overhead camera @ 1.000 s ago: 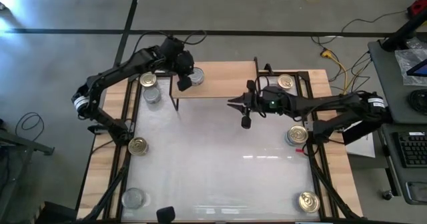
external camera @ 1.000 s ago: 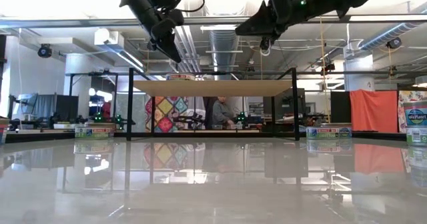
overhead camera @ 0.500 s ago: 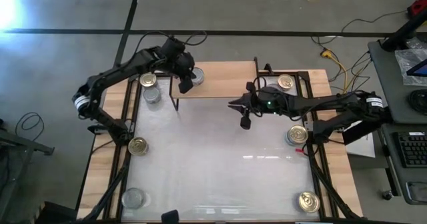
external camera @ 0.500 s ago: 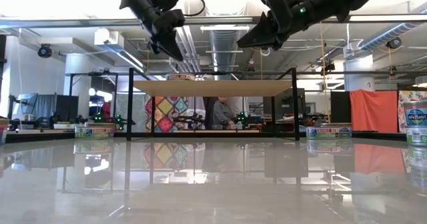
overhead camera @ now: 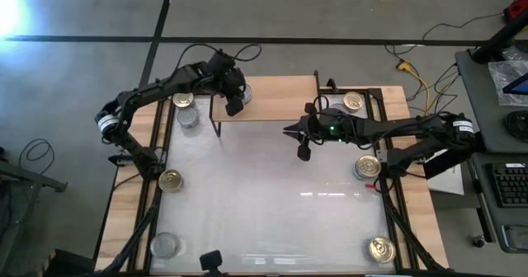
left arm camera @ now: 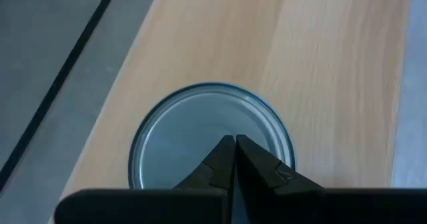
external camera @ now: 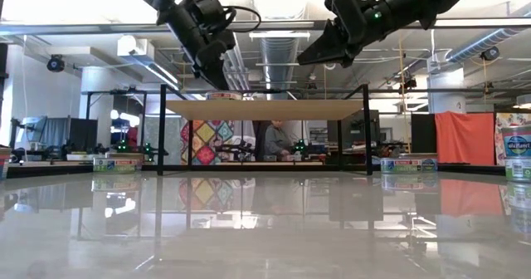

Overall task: Stack canned seafood by type on shelf
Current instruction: Put the green tuna can on the shelf

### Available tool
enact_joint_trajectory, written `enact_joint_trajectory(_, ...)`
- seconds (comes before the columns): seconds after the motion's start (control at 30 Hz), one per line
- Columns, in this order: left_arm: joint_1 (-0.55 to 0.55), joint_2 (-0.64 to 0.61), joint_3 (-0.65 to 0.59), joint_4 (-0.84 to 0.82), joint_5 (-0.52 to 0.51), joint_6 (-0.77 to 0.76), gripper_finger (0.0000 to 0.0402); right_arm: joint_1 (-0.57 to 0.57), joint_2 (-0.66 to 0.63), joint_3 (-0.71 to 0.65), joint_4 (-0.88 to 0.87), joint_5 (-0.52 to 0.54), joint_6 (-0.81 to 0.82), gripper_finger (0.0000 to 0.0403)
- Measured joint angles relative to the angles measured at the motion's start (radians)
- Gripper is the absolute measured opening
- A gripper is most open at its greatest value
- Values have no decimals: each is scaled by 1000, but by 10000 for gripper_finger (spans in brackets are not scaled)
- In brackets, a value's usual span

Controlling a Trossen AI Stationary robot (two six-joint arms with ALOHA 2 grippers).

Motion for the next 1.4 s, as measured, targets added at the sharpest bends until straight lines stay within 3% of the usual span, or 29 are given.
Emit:
enact_joint_trajectory(0.1, 7, 0, 0, 0, -9, 10, 0, 0, 0, 0, 0, 0, 0, 48)
enact_joint_trajectory(0.33, 21, -1, 0, -1, -187, 85, 0, 0, 0, 0, -1, 0, 8, 45)
enact_joint_trajectory(1.0, 24, -13, 1, 69, -186, 74, 0, 0, 0, -1, -6, 0, 29, 45)
enact_joint_trajectory(1.2, -51, -126, 13, 15, -124, -21, 0, 0, 0, -1, -6, 0, 25, 50)
enact_joint_trajectory(1.4, -216, -276, -61, -75, -37, -116, 0, 0, 0, -1, -6, 0, 4, 43)
